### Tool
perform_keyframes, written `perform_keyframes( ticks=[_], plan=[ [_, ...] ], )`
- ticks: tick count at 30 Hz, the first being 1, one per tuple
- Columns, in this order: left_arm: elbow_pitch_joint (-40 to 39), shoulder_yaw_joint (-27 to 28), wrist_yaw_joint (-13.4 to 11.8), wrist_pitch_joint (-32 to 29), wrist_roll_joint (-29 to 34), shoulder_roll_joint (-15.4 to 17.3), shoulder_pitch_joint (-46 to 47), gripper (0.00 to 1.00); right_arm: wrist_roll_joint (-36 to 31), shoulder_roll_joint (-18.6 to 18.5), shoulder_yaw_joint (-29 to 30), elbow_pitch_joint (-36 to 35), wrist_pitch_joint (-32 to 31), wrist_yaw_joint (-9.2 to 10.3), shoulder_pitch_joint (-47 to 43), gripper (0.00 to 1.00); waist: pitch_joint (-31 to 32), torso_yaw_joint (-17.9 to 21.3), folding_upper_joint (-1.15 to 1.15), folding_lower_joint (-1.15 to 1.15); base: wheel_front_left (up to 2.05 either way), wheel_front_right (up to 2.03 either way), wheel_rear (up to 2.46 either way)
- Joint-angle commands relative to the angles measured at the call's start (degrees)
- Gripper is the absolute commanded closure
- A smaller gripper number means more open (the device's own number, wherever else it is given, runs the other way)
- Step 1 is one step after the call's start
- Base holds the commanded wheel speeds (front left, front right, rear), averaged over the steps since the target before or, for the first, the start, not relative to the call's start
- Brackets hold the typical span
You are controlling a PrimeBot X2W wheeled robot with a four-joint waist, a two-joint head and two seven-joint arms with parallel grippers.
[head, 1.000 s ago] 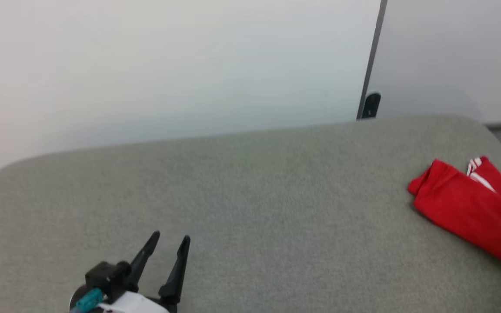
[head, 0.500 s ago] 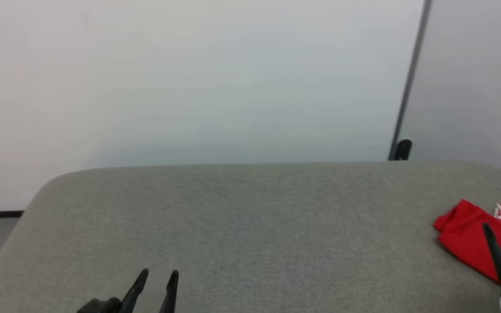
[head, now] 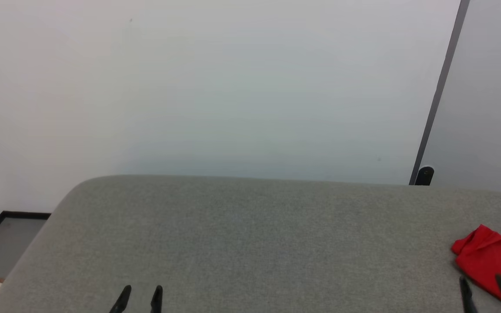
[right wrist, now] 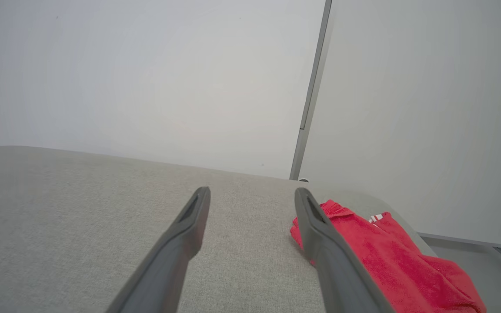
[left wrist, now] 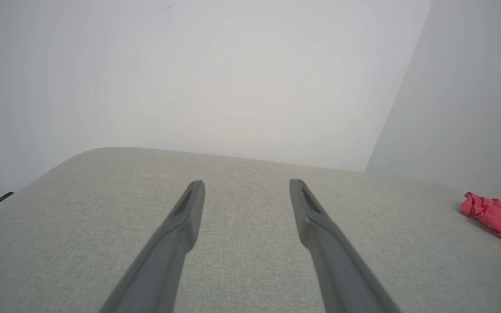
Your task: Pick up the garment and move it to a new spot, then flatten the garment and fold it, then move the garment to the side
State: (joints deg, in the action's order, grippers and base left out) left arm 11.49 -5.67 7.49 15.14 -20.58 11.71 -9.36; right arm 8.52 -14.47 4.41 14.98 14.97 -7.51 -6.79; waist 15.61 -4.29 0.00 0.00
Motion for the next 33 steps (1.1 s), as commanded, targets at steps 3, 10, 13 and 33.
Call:
perform_keyframes(
  ticks=[3, 10, 13, 33],
  plan=[
    [-0.81, 0.62, 0.0, -0.05, 1.01, -0.68, -0.88, 0.0, -1.38, 2.63, 0.61, -2.55, 0.23, 0.05, -3.36, 0.0, 0.61, 0.33, 0.0, 0.0, 0.0, 0.0, 0.0],
    [-0.66, 0.08, 0.0, -0.04, 2.08, -1.28, -0.37, 0.0, -2.82, 4.46, -0.13, -5.47, 0.24, 0.05, -5.4, 0.0, 0.39, 1.18, 0.0, 0.0, 0.0, 0.0, 0.0],
    [-0.41, 0.05, 0.0, -0.04, 2.06, -1.48, -0.06, 0.0, -3.02, 4.18, -0.34, -5.95, 0.24, 0.05, -5.24, 0.0, 0.26, 1.36, 0.0, 0.0, 0.0, 0.0, 0.0],
    [1.83, -2.39, 0.0, -0.05, -0.24, -0.03, 0.08, 0.0, -3.48, 4.22, -0.34, -7.46, -0.53, 0.05, -5.49, 0.0, -0.14, 1.27, 0.0, 0.0, 0.0, 0.0, 0.0]
  ],
)
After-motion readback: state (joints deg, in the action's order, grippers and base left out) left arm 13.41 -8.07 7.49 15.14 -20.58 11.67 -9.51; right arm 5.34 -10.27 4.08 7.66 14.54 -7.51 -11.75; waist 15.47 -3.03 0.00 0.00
